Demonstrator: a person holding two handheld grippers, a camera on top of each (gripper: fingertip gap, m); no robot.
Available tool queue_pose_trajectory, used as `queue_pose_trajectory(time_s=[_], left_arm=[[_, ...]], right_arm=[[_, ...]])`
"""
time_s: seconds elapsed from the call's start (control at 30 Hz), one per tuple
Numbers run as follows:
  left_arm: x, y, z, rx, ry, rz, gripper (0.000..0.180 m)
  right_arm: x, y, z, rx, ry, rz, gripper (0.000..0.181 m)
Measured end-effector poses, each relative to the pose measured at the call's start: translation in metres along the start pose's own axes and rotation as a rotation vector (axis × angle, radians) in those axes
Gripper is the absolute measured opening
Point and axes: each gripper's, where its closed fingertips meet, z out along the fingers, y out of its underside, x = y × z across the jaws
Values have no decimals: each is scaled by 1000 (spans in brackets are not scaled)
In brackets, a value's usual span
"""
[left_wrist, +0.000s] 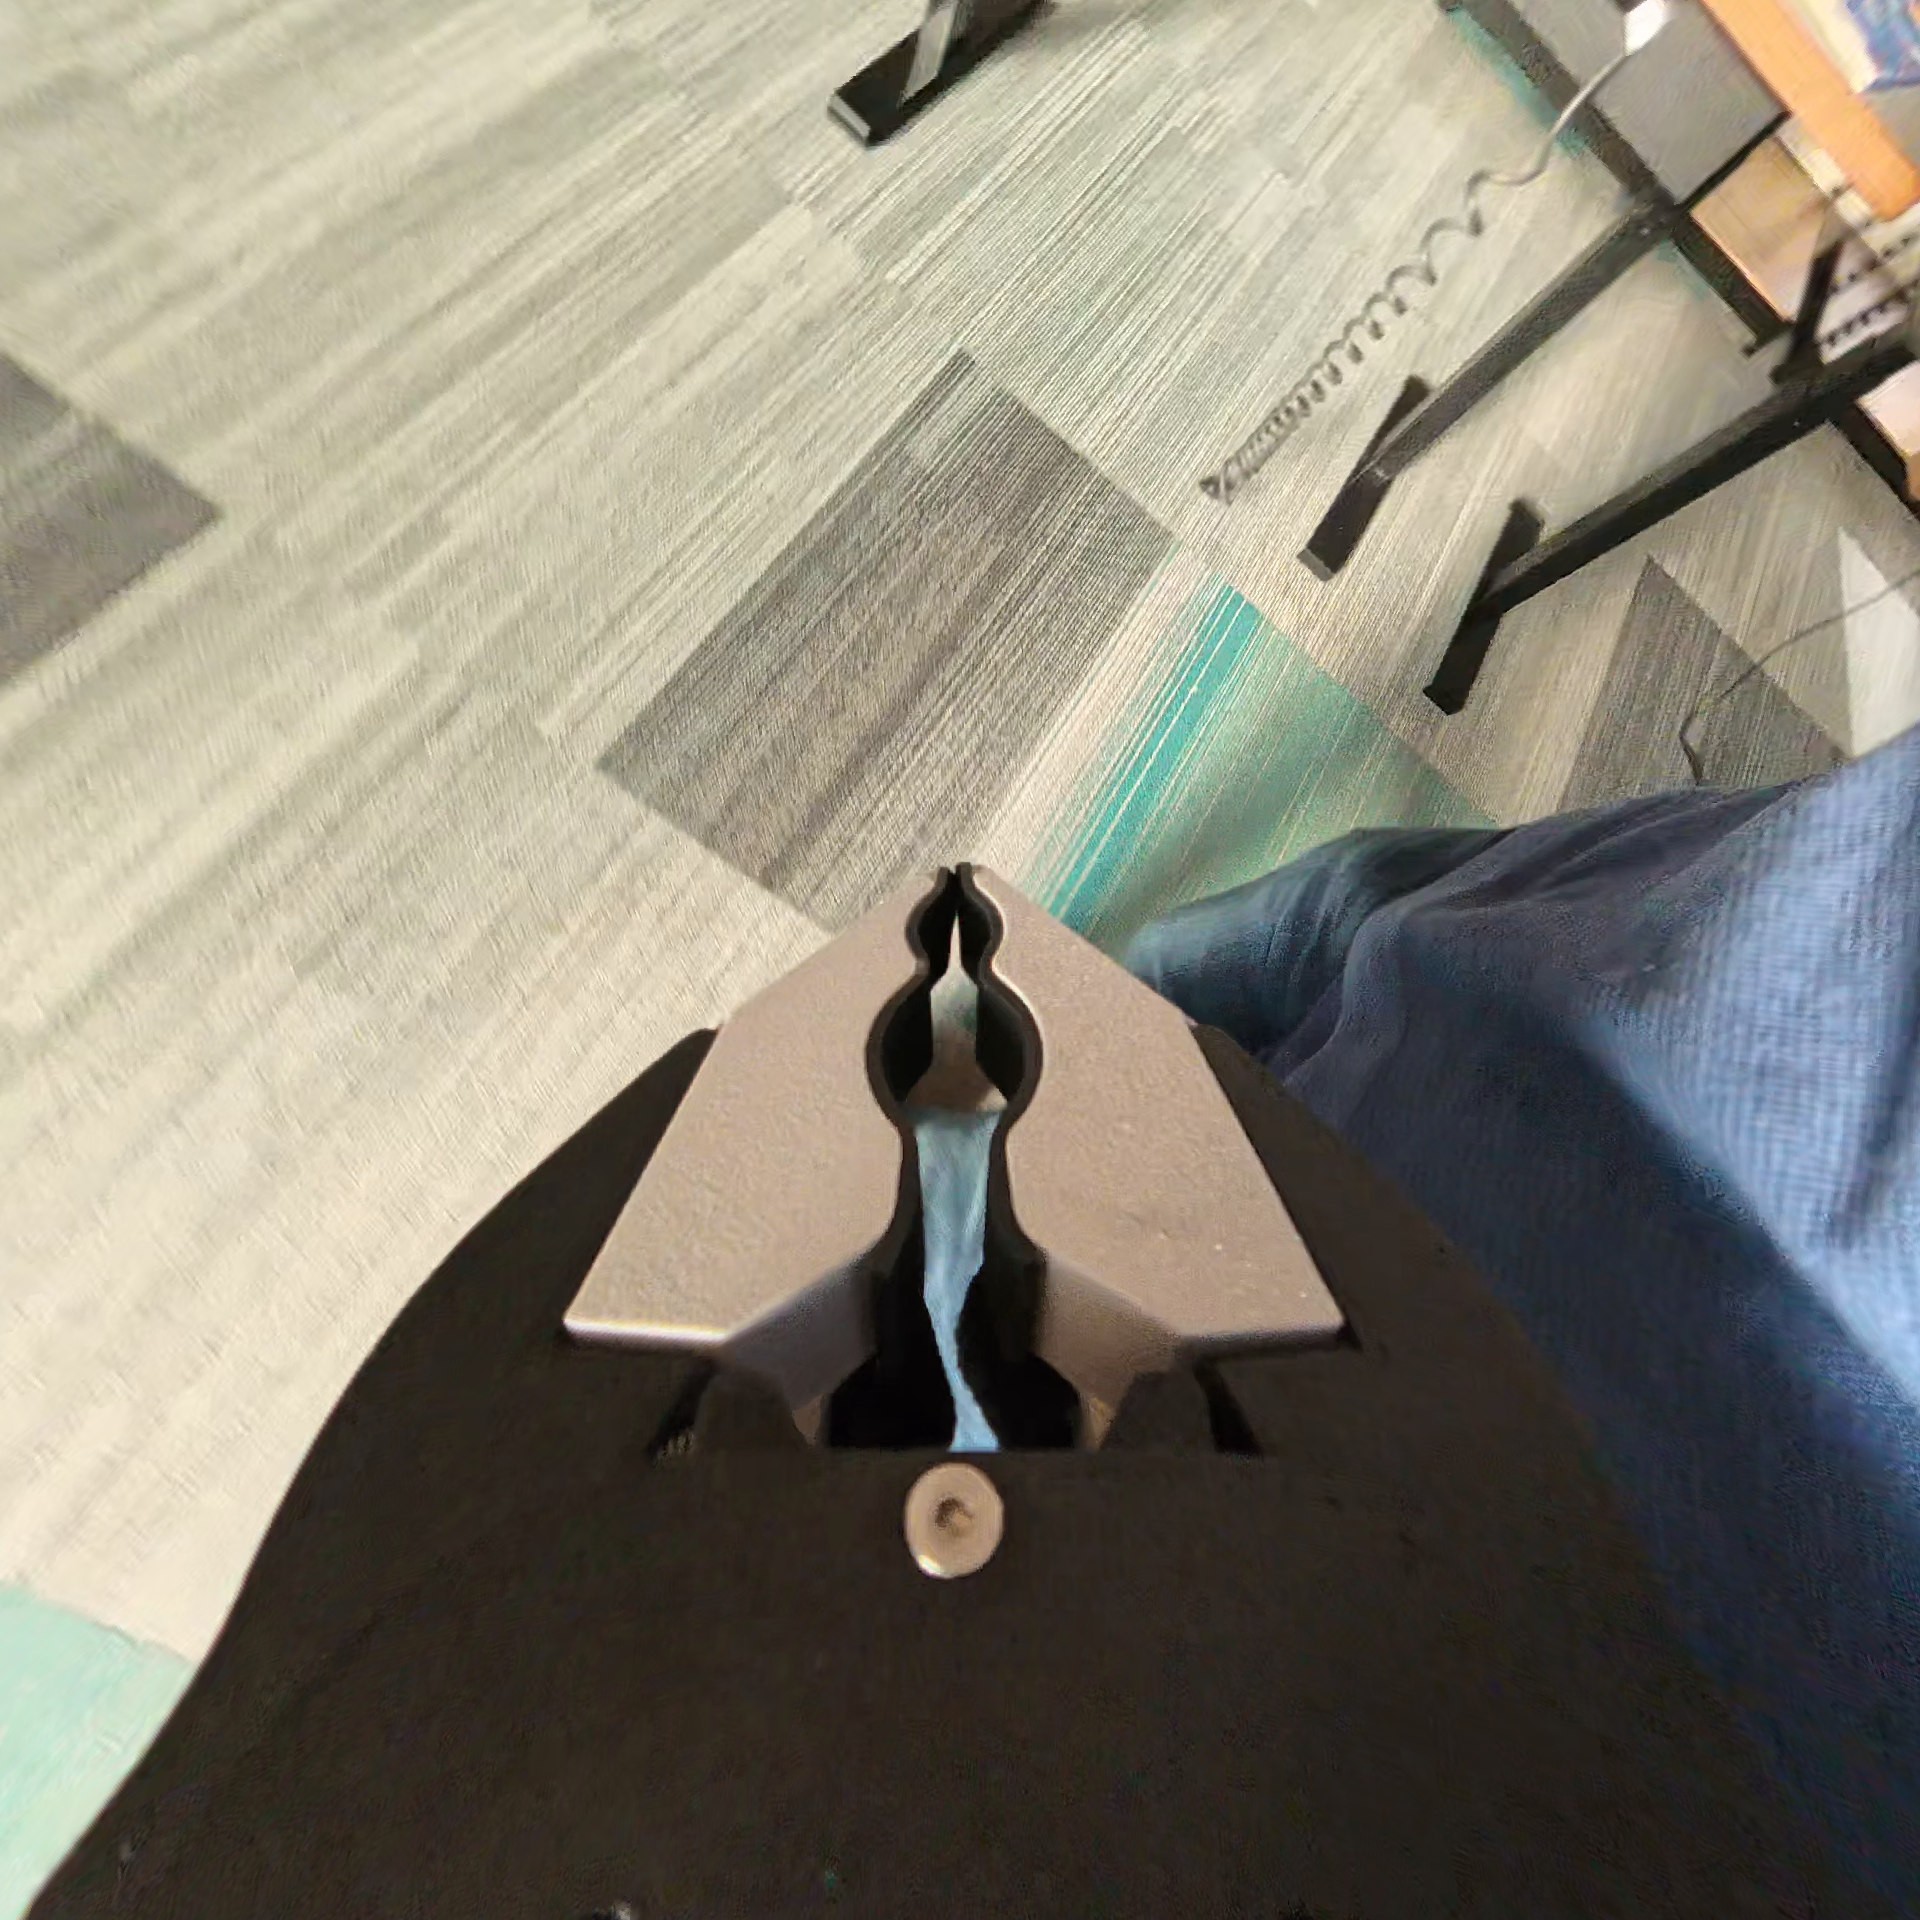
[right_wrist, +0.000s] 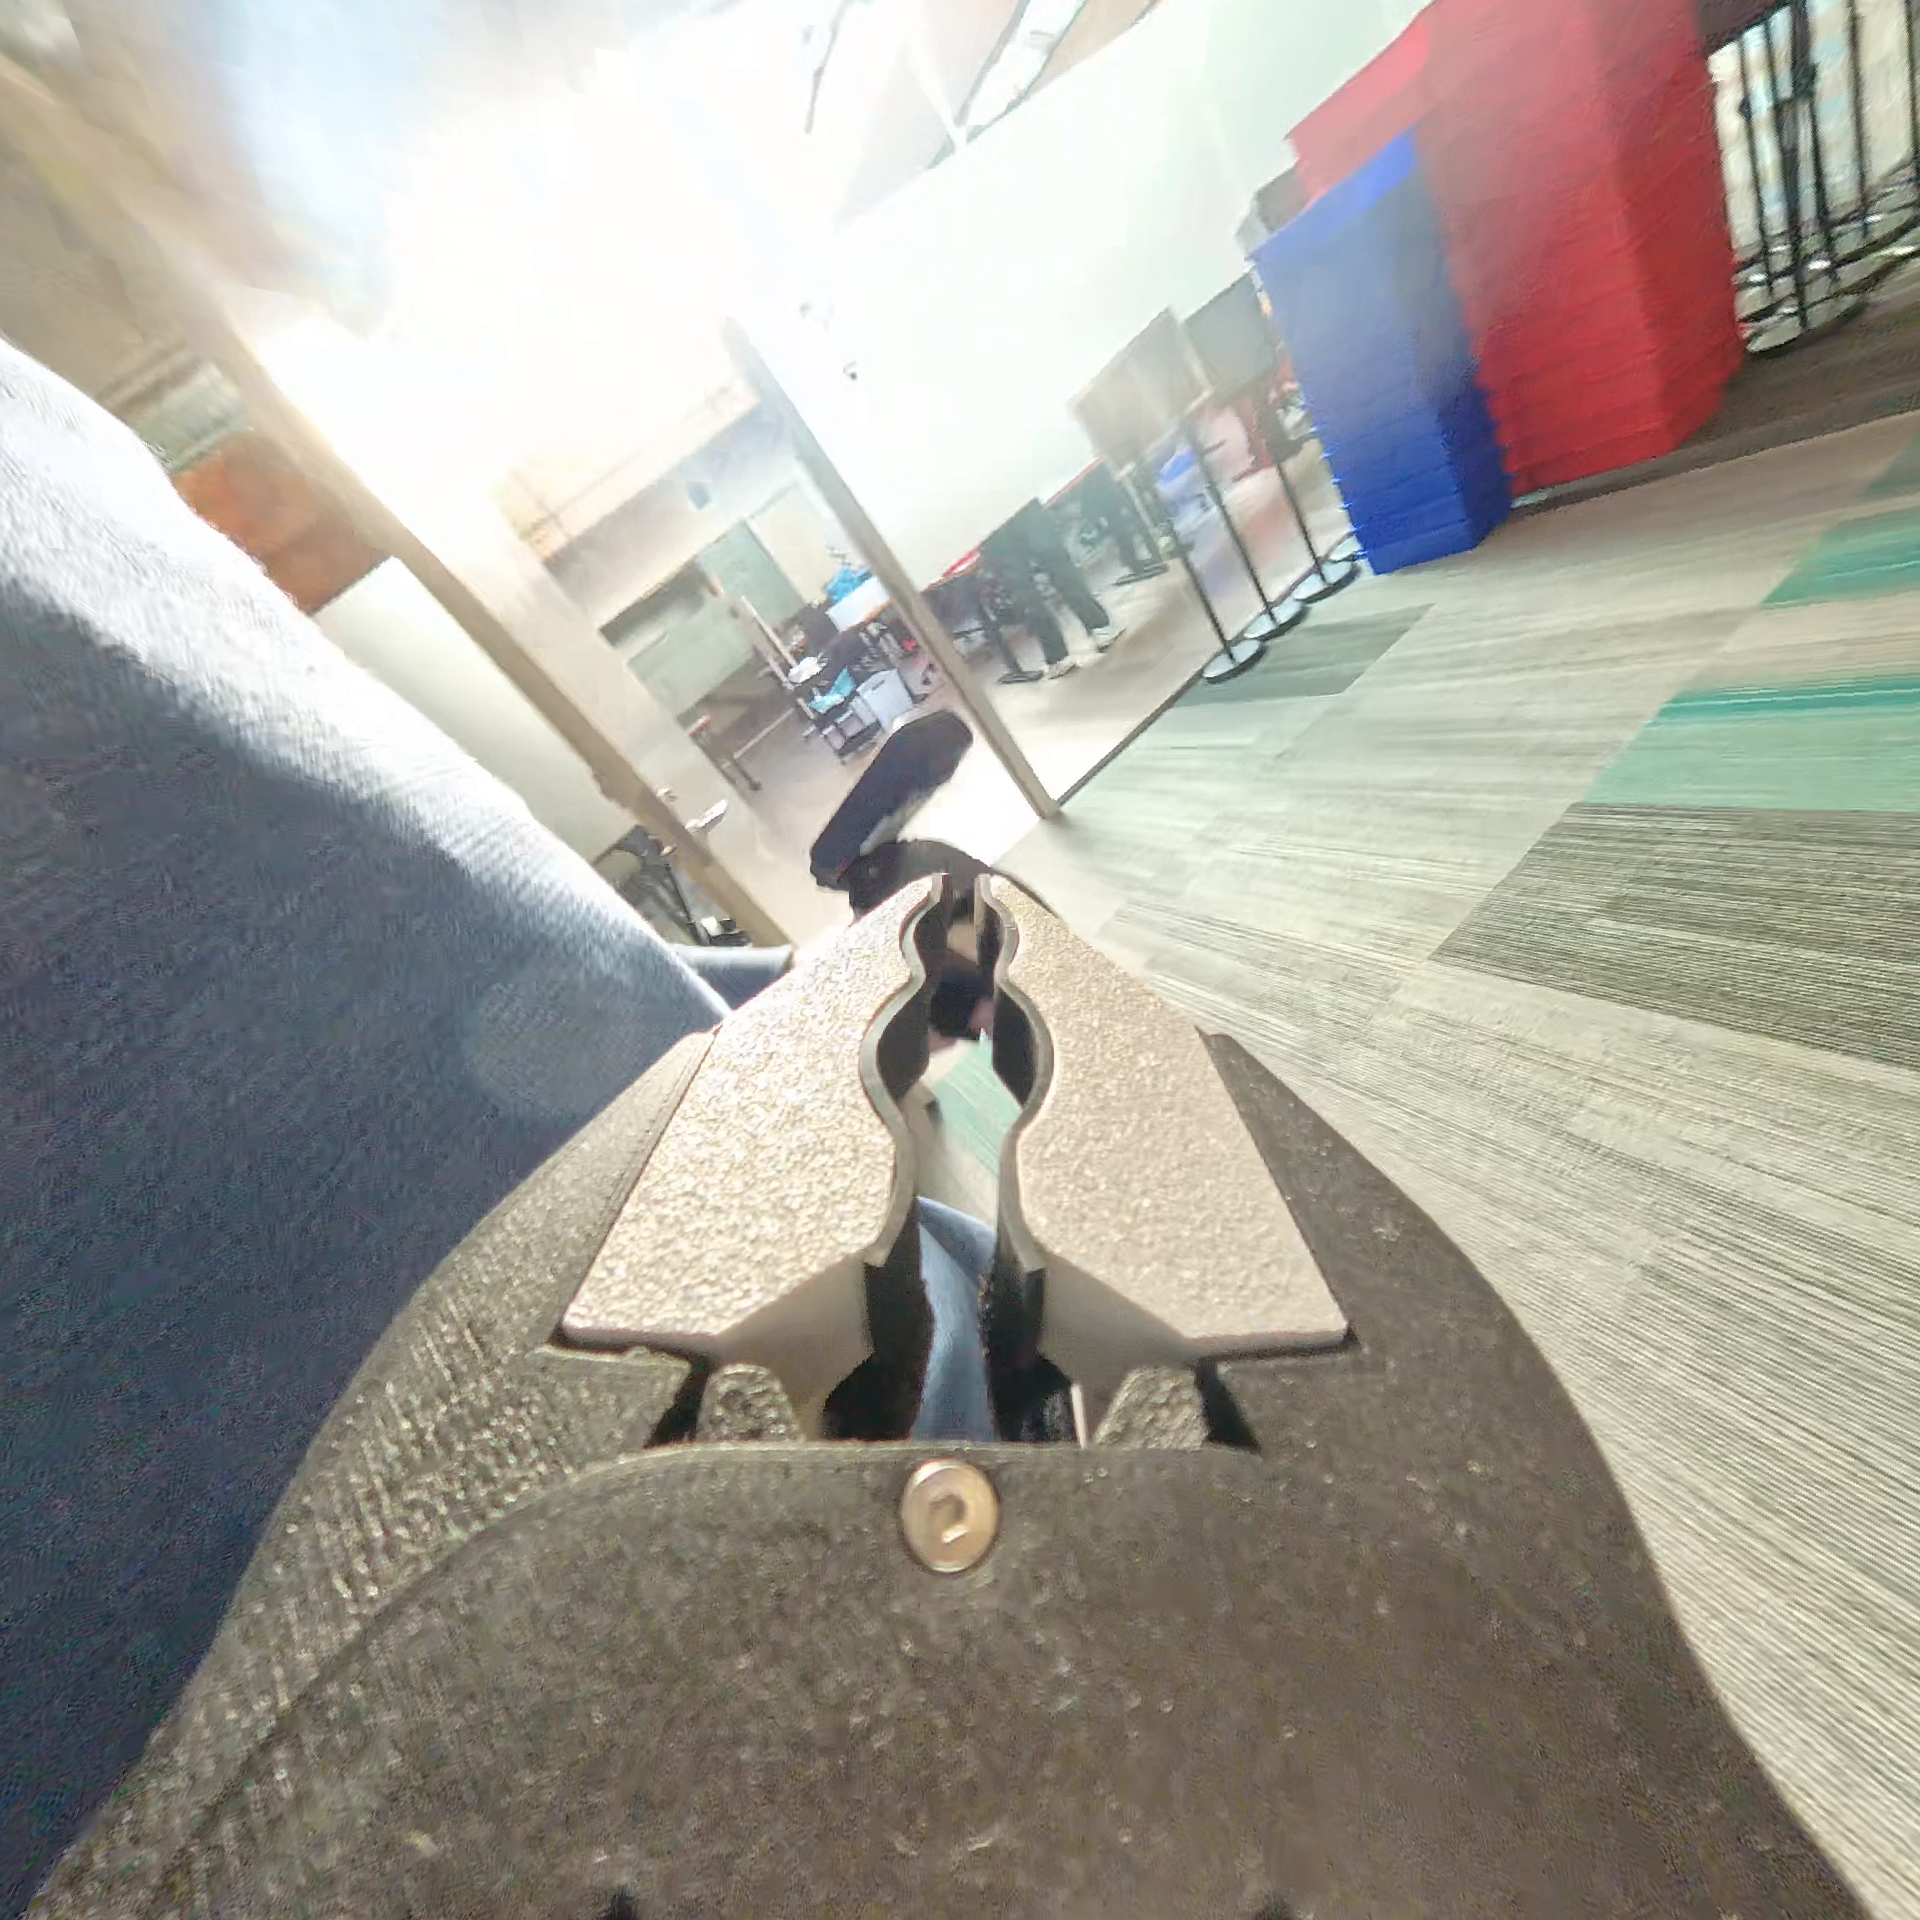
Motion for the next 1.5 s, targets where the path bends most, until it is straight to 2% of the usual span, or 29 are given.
queue_pose_trajectory(time_s=[0.17, 0.3, 0.37, 0.53, 0.63, 0.83, 0.9, 1.07, 1.17, 1.3, 1.4, 1.5], left_arm=[[-80, -270, 81, 40, 121, 339, 0], [-160, -417, 159, 43, 116, 536, 0], [-218, -460, 206, 34, 79, 490, 0], [-330, -533, 288, 20, 74, 132, 0], [-402, -576, 307, -59, -15, 113, 0], [-569, -692, 357, -39, -90, 9, 0], [-632, -737, 391, -42, -66, 24, 0], [-771, -921, 478, -7, 53, 137, 0], [-833, -1058, 519, 0, 96, 325, 0], [-891, -1232, 566, 85, 164, 463, 0], [-932, -1323, 616, 130, 217, 530, 0], [-991, -1382, 676, 114, 168, 553, 0]], right_arm=[[166, -108, -23, 6, 245, -25, 3], [312, -185, -33, 41, 346, -39, 3], [387, -220, -21, 22, 321, -33, 2], [572, -360, 39, -66, 166, -59, 2], [661, -465, 90, -150, 88, -175, 4], [826, -626, 193, -190, -14, -340, 15], [891, -655, 218, -166, 18, -330, 16], [1037, -724, 253, -22, 140, -80, 13], [1110, -777, 256, -36, 251, -91, 16], [1219, -864, 240, 50, 419, -89, 23], [1306, -910, 239, 55, 490, -119, 24], [1402, -953, 257, 34, 469, -115, 29]])
